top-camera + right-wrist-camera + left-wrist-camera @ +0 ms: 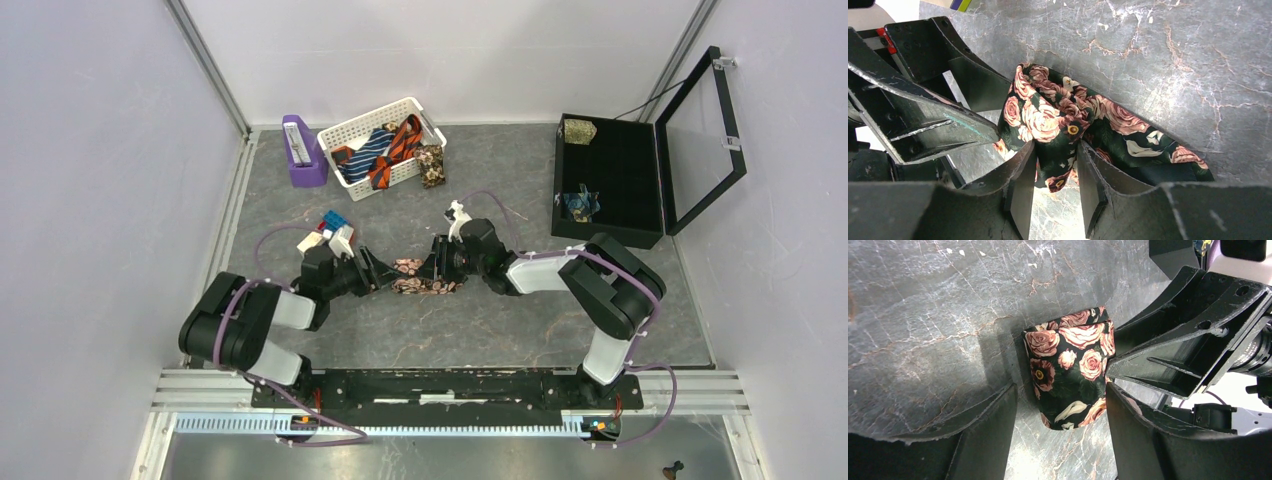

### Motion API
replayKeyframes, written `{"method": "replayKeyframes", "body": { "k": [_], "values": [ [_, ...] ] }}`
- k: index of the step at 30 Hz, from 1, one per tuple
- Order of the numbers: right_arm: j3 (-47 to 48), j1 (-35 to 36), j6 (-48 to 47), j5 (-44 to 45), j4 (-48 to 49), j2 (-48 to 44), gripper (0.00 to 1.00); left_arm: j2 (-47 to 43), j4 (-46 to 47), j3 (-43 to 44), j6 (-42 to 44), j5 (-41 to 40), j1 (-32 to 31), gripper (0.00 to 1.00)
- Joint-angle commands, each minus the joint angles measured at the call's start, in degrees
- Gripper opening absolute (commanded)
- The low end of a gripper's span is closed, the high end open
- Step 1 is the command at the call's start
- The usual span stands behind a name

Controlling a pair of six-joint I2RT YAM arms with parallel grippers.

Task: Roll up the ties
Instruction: Roll the tie at the center of the board.

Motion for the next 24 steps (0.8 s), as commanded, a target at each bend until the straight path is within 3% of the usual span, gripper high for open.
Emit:
{"method": "replayKeyframes", "body": {
  "k": [1, 16, 24],
  "values": [
    [-1.1, -0.2, -2.0, -0.2, -0.3, 1.5, 0.41, 4.2, 8.8, -0.7, -3.6, 3.5, 0.1, 0.69],
    [-2.9, -0.8, -2.5, -0.5, 1.9, 3.4, 0.40, 22.3, 35.0, -2.4, -14.8, 6.7, -0.2, 0.65],
    [-3.3, -1.0, -2.5, -0.6, 2.3, 3.6, 0.40, 24.3, 37.3, -2.2, -15.2, 6.5, -1.7, 0.59]
  ]
}}
